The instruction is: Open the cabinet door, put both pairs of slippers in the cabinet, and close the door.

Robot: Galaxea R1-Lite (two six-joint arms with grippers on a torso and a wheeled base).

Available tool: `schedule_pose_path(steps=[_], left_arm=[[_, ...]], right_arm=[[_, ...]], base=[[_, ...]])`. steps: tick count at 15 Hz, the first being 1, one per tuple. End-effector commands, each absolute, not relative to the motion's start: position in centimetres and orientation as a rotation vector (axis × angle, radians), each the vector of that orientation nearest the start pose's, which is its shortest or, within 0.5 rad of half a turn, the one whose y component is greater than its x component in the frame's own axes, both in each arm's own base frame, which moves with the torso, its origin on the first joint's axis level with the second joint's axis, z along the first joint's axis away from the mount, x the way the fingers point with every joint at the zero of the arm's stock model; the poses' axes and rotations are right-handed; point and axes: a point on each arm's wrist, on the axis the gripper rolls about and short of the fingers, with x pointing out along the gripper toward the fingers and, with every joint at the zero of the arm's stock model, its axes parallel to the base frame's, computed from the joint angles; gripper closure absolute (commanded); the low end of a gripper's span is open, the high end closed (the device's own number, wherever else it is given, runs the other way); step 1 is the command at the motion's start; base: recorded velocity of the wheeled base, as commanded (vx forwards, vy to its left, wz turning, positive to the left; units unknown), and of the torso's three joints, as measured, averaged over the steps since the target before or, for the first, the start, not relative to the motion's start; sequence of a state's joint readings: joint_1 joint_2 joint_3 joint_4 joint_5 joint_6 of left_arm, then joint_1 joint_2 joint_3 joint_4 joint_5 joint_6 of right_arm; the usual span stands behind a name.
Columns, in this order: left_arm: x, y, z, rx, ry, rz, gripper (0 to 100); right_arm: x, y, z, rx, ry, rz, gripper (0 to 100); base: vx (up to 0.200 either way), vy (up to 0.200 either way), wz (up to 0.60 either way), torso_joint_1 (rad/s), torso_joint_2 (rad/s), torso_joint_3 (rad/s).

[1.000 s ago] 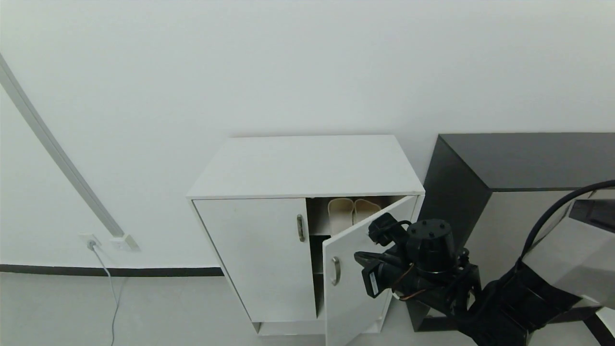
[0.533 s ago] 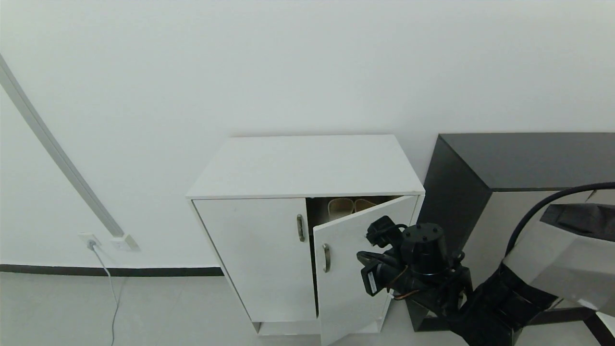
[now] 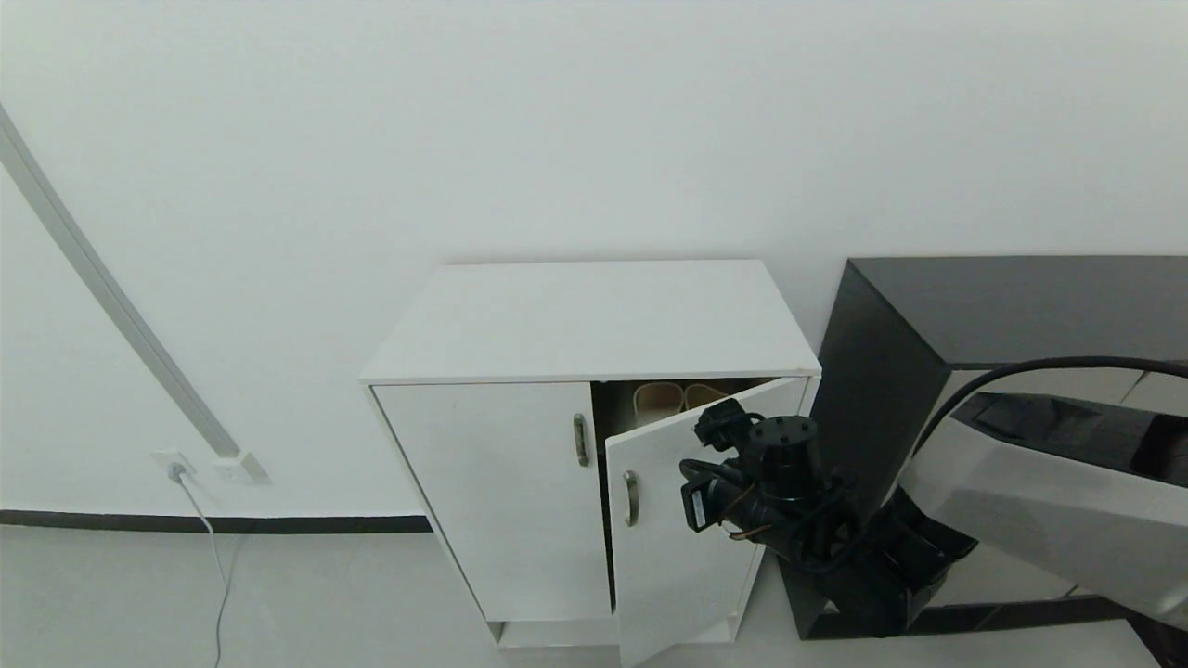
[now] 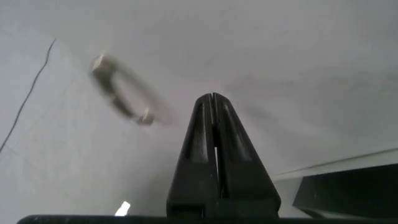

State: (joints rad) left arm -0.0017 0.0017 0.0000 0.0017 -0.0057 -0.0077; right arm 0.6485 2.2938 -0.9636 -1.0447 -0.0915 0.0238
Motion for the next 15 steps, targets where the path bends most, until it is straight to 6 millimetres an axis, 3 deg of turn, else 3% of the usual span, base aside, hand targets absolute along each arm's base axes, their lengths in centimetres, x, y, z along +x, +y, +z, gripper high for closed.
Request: schedule_pose_path(steps=[1, 9, 15], left_arm=[[-2.3, 0.0, 7.5, -0.008, 0.003, -0.008, 100], [-2.3, 0.0, 7.5, -0.008, 0.003, -0.008, 100], [-2.3, 0.0, 7.5, -0.008, 0.003, -0.008, 100]], right_arm=[[34.1, 24.9, 3.9, -0.08, 0.275, 0.538, 100], [36.6, 24.7, 4.4, -0.058, 0.229, 0.503, 100], [38.4, 24.8, 3.3, -0.058, 0.235, 0.48, 100]], base=[[0.0, 0.0, 0.0, 0.0, 0.0, 0.0], [0.0, 0.0, 0.0, 0.0, 0.0, 0.0], [0.0, 0.0, 0.0, 0.0, 0.0, 0.0]])
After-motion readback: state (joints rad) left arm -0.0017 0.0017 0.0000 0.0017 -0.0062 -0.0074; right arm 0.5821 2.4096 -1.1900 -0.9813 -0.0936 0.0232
